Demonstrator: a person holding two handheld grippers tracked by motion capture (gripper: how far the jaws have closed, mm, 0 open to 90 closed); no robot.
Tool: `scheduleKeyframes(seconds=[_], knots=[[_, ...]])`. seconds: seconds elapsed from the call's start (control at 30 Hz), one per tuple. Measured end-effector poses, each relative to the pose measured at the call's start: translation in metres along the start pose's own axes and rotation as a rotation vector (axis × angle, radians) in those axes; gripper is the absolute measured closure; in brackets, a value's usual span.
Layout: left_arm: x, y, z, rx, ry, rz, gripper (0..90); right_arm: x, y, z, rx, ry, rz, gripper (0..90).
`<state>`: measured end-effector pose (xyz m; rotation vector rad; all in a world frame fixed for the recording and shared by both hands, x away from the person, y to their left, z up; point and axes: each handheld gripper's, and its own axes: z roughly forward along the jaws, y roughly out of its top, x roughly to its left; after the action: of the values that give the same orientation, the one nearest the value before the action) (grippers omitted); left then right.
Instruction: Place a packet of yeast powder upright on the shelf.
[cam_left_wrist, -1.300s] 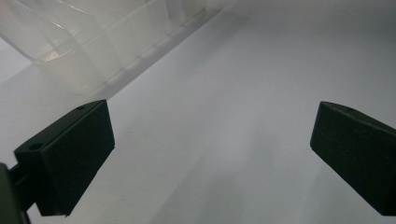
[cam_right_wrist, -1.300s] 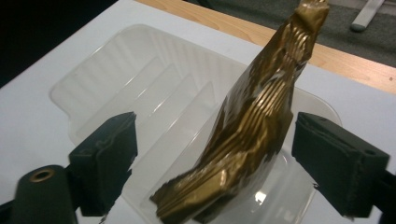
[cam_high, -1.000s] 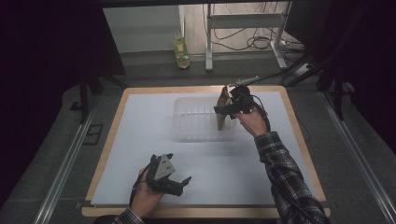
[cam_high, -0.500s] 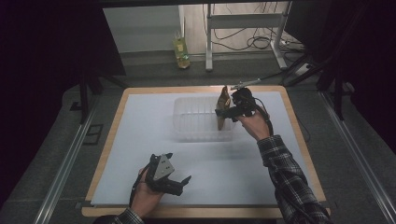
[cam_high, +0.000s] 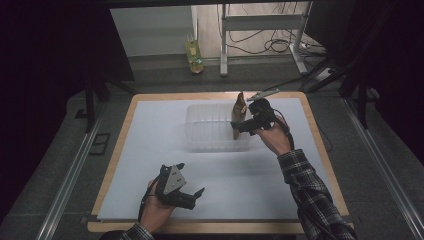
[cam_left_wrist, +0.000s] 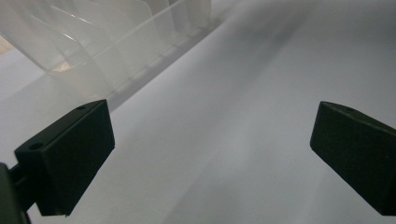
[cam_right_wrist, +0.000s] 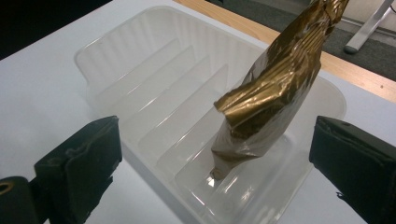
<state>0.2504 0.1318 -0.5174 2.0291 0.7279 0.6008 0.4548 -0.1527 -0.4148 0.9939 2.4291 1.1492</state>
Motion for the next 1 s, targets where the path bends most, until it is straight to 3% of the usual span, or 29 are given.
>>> scheduleKeyframes(seconds=[1.0], knots=[[-0.002, 0.0, 0.0, -0.022, -0.014, 0.004, 0.4, 0.013, -0.03, -0.014, -0.017, 0.021, -0.03, 0.2]])
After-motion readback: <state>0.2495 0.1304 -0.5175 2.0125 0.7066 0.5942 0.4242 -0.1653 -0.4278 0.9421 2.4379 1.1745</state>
